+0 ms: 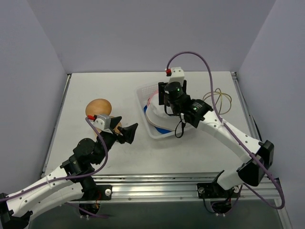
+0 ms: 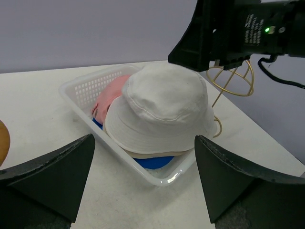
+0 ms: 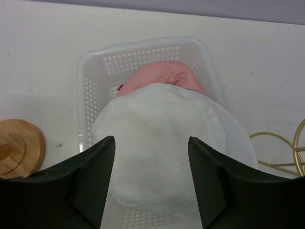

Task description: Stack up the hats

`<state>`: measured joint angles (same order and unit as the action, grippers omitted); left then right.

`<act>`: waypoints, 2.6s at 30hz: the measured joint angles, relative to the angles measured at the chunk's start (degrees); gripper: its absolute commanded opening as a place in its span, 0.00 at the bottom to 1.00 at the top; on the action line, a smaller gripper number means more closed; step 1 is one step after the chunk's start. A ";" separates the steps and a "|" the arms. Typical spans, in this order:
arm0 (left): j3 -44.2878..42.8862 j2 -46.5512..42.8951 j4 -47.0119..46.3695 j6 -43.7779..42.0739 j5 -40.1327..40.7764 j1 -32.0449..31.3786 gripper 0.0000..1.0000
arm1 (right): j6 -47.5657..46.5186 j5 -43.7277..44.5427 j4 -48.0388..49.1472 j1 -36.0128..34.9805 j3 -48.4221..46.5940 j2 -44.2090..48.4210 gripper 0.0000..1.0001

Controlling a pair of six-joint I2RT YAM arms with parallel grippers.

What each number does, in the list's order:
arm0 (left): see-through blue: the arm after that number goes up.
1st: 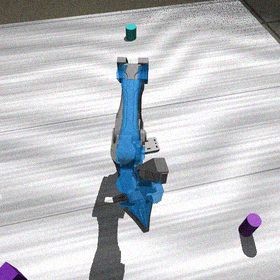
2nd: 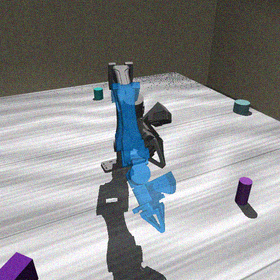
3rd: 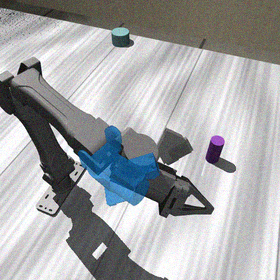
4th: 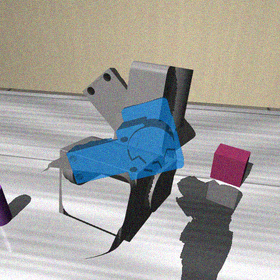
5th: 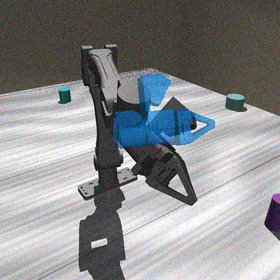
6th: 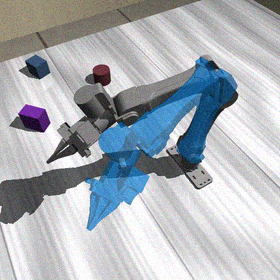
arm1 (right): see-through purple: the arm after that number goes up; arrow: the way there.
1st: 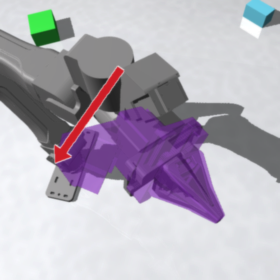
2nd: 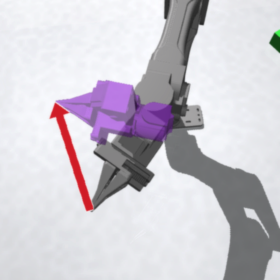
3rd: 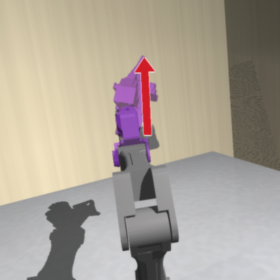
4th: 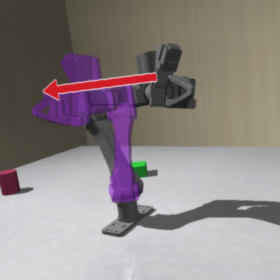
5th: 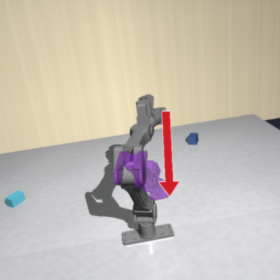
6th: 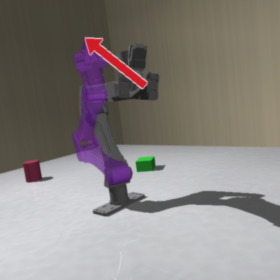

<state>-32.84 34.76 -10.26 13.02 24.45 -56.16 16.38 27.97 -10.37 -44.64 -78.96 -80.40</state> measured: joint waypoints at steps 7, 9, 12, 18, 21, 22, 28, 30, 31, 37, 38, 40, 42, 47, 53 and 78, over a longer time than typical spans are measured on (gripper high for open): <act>1.25 -1.20 -1.40 -0.15 3.34 0.00 0.95 | -1.92 -0.90 -5.49 0.02 -5.73 -11.69 0.58; 1.25 -1.01 -1.68 -0.15 3.80 0.00 0.95 | -2.14 -0.94 -6.16 0.02 -6.21 -13.46 0.59; 1.25 -0.52 -1.90 -0.15 4.22 0.00 0.95 | -2.45 -0.94 -7.74 0.04 -6.36 -15.04 0.62; 1.25 -0.15 -1.99 -0.15 4.96 -0.02 0.95 | -2.86 -0.98 -8.13 0.02 -6.47 -15.80 0.62; 1.25 -0.20 -1.99 -0.15 5.38 -0.02 0.95 | -3.13 -0.98 -8.57 -0.26 -7.13 -15.80 0.62; 1.25 -0.20 -1.99 -0.15 5.51 -0.02 0.95 | -3.19 -0.98 -8.83 -0.39 -7.50 -15.80 0.62; 1.53 -0.96 -2.03 -0.15 7.63 -0.04 0.95 | -3.91 -0.87 -9.16 -4.04 -10.34 -15.69 0.60; 2.19 -2.03 -2.21 -0.15 8.74 -0.04 0.95 | -4.31 -0.90 -9.18 -5.35 -10.45 -15.69 0.58; 2.49 -2.45 -2.23 -0.15 9.20 -0.04 0.95 | -4.52 -0.94 -9.18 -6.10 -10.45 -15.74 0.56; 4.44 -6.54 -2.47 -0.11 12.17 -0.04 0.95 | -4.94 -0.26 -8.85 -6.71 -9.77 -16.15 0.43; 4.63 -7.17 -2.51 -0.11 12.52 -0.04 0.95 | -4.98 -0.04 -8.79 -6.71 -9.60 -16.37 0.42; 4.98 -8.07 -2.82 -0.09 13.09 -0.04 0.95 | -5.03 0.33 -8.70 -6.58 -9.53 -17.20 0.41; 5.14 -8.68 -2.89 -0.02 13.75 -0.04 0.95 | -5.14 0.44 -8.61 -6.43 -9.38 -18.10 0.41; 5.18 -8.96 -2.86 0.04 14.56 -0.04 0.95 | -5.22 0.87 -8.46 -6.43 -8.74 -19.54 0.39; 5.18 -9.11 -2.89 0.09 14.84 -0.04 0.95 | -5.68 2.89 -8.37 -6.43 -8.70 -20.55 0.00; 5.18 -7.26 -2.89 0.33 14.99 -0.04 0.95 | -7.80 10.23 -15.93 -6.01 -17.46 -15.04 0.00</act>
<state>-27.66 27.51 -13.15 13.34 39.44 -56.21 8.58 38.20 -26.30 -50.65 -96.42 -95.44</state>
